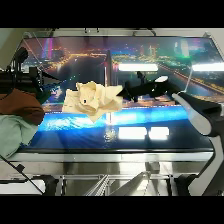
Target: Fold the shirts.
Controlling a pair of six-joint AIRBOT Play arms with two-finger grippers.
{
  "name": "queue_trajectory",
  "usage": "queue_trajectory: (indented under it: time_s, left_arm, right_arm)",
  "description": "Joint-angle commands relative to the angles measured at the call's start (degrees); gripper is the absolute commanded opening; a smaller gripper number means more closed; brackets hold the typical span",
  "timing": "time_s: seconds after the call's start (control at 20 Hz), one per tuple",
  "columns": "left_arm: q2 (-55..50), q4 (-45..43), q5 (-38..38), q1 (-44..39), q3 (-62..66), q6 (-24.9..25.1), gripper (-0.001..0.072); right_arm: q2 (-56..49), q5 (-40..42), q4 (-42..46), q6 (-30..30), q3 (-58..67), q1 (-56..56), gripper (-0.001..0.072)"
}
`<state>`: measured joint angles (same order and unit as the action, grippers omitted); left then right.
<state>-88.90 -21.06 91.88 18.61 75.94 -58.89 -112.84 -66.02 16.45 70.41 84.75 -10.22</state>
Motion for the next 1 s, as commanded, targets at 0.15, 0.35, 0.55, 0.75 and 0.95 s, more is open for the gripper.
queue_trajectory:
  time_s: [0.15, 0.35, 0.55, 0.75, 0.95]
  left_arm:
    - [0.07, 0.04, 1.16, -0.02, -0.02, 0.00, 0.0010]
    - [0.07, 0.02, 1.14, -0.02, -0.02, -0.02, 0.0010]
    - [0.07, 0.07, 0.94, -0.35, -0.02, -0.04, 0.0010]
    - [0.04, 0.02, 0.04, -3.15, -0.02, -0.04, 0.0011]
    - [0.04, 0.00, -4.81, -7.26, -0.02, -0.04, 0.0011]
  right_arm:
    - [22.75, -5.40, 13.97, 6.36, 0.09, 13.27, 0.0031]
    - [36.28, -2.71, 29.16, 15.17, 0.09, 29.59, 0.0031]
    - [38.36, -2.54, 27.45, 14.88, 0.09, 44.19, 0.0031]
    - [36.98, 6.34, 19.06, 9.40, 1.25, 49.94, 0.0030]
    - [23.43, 0.24, 13.05, 9.35, 17.66, 53.51, 0.0030]
